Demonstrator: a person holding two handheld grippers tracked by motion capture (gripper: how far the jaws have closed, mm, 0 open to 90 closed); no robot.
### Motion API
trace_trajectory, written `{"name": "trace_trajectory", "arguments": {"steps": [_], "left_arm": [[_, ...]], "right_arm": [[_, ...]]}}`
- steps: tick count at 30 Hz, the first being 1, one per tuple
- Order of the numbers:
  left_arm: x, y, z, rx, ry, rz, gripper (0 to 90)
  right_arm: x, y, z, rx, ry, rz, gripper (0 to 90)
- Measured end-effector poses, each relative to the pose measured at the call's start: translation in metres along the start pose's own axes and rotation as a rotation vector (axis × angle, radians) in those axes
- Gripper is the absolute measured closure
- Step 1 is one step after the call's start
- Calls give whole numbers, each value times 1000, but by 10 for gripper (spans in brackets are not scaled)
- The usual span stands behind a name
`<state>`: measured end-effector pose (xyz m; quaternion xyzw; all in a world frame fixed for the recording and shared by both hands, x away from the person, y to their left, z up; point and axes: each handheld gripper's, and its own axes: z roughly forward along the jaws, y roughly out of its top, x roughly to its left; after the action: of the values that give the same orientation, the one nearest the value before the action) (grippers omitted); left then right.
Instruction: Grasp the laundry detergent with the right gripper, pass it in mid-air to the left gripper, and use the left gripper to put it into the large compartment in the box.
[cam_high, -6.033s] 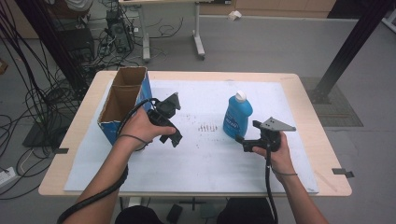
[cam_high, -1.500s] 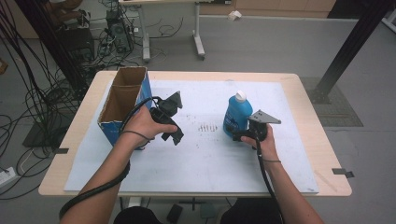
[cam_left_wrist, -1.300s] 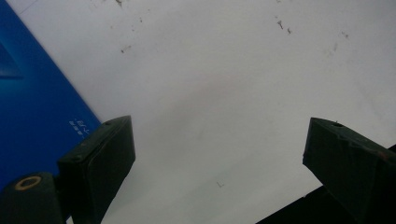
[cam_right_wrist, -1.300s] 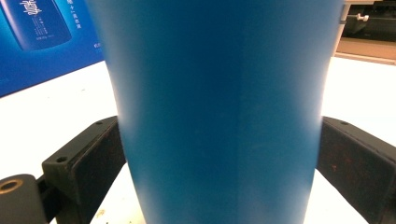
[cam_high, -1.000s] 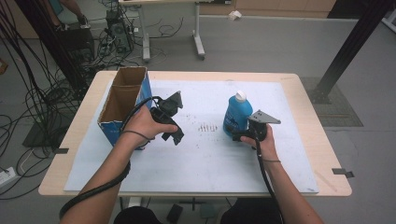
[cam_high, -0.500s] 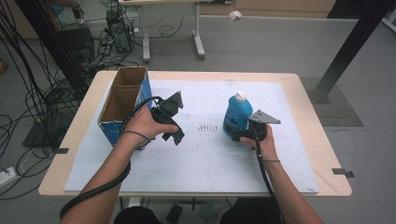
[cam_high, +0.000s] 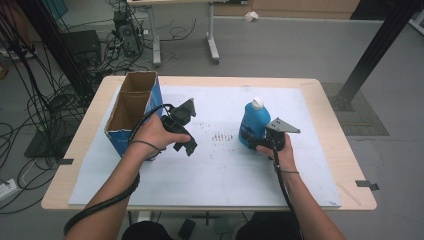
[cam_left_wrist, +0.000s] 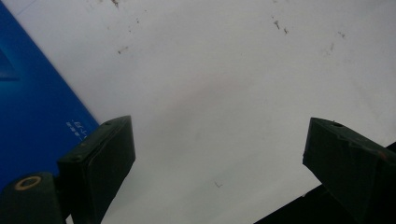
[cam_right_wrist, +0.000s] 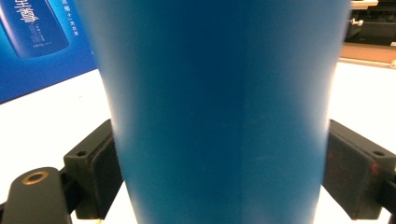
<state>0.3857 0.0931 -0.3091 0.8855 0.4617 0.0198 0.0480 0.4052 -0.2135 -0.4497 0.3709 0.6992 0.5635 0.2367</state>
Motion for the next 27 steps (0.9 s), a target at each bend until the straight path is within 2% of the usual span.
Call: {"name": "trace_trajectory", "arguments": {"steps": [9, 17, 27], "left_arm": [[0, 0, 0, -3, 0, -4, 95], [0, -1, -1, -7, 1, -8, 95], [0, -1, -2, -5, 2, -3, 96]], "right_arm": [[1, 1, -1, -3, 15, -8, 268], [2, 3, -1, -15, 25, -18, 343], [2, 3, -2, -17, 30, -24, 394]]}}
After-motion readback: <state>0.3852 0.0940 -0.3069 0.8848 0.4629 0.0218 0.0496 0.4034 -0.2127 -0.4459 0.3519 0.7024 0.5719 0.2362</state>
